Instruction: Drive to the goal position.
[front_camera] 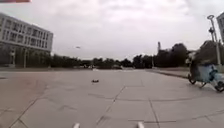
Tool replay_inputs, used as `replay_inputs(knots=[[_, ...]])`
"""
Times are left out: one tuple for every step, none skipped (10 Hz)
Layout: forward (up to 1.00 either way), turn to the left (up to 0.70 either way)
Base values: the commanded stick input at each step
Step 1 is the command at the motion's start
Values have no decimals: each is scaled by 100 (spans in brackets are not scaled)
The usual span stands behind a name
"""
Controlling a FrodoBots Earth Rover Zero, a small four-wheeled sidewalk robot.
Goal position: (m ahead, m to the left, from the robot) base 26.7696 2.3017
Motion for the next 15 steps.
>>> replay_inputs(knots=[[85,-4],[85,0],[85,0],[85,0],[85,0],[85,0],[85,0],[85,4],[85,21],[85,23],[85,17],[85,0],[85,0],[85,0],[85,0]])
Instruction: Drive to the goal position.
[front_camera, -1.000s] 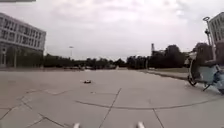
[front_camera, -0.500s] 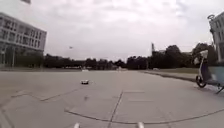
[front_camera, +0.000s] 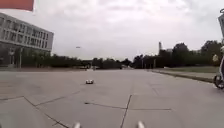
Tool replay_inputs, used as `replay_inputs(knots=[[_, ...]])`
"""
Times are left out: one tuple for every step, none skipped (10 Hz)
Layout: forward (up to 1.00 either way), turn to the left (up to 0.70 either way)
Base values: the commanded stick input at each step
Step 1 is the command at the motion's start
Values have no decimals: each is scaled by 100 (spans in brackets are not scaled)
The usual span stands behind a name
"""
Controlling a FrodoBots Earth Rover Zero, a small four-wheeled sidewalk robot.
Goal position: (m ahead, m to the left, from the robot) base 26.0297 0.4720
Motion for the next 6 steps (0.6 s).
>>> replay_inputs(knots=[[85,0],[85,0],[85,0],[85,0],[85,0],[85,0]])
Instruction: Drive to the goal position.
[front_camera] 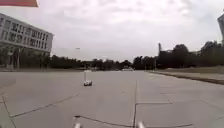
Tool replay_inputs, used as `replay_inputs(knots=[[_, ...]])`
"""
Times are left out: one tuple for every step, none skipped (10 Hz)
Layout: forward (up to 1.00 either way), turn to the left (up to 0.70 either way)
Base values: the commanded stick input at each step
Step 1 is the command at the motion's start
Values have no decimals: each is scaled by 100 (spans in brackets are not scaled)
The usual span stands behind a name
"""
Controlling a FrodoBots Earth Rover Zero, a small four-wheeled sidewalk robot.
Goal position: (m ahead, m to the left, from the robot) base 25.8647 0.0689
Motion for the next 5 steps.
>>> replay_inputs(knots=[[85,0],[85,0],[85,0],[85,0],[85,0]])
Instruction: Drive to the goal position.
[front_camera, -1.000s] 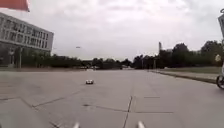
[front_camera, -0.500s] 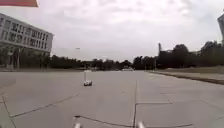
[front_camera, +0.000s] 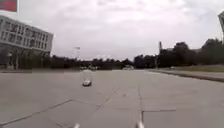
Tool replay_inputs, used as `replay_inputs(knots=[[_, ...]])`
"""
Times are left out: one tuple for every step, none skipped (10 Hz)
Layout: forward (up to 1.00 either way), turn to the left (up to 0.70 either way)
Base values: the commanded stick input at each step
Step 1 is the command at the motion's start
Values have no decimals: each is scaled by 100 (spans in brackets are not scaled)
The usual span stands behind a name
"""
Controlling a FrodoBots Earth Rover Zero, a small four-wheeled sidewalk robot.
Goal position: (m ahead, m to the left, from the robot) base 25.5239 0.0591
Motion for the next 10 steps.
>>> replay_inputs(knots=[[85,0],[85,0],[85,0],[85,0],[85,0],[85,0],[85,0],[85,0],[85,0],[85,0]])
